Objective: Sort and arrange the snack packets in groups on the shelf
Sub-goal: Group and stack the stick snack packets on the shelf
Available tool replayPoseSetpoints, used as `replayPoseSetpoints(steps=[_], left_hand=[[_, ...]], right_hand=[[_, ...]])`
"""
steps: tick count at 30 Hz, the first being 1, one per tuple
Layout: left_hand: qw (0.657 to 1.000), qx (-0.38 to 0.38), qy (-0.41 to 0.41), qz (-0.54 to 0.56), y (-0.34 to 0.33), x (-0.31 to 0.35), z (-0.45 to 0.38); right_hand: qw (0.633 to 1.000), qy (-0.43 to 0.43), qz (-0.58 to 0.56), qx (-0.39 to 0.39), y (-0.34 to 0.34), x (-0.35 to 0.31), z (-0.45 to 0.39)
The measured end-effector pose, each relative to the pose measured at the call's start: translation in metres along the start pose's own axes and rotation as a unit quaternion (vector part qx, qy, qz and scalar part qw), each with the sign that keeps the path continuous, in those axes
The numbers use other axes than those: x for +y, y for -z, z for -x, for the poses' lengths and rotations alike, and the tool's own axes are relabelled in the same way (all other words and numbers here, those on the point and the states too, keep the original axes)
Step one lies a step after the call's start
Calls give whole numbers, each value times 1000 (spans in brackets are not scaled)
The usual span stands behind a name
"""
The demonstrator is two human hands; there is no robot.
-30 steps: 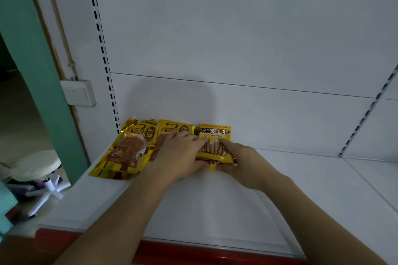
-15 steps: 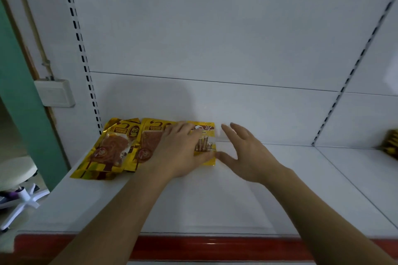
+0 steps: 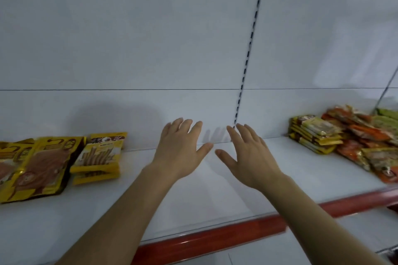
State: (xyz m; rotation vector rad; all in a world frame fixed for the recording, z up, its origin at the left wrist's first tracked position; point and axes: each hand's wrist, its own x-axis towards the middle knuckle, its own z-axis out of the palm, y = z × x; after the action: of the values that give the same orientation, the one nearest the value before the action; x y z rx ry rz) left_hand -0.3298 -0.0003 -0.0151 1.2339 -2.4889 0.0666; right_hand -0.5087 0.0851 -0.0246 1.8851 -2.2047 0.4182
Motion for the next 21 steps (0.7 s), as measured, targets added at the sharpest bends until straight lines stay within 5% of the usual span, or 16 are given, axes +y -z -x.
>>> replayPoseSetpoints(steps=[12, 21], left_hand=[[996, -21, -46, 76, -63, 220, -103], [968, -96, -36, 230, -101, 283, -171]], right_hand=[[995, -101, -8, 12, 38, 255, -1], [977, -213, 9, -4, 35, 341, -53]])
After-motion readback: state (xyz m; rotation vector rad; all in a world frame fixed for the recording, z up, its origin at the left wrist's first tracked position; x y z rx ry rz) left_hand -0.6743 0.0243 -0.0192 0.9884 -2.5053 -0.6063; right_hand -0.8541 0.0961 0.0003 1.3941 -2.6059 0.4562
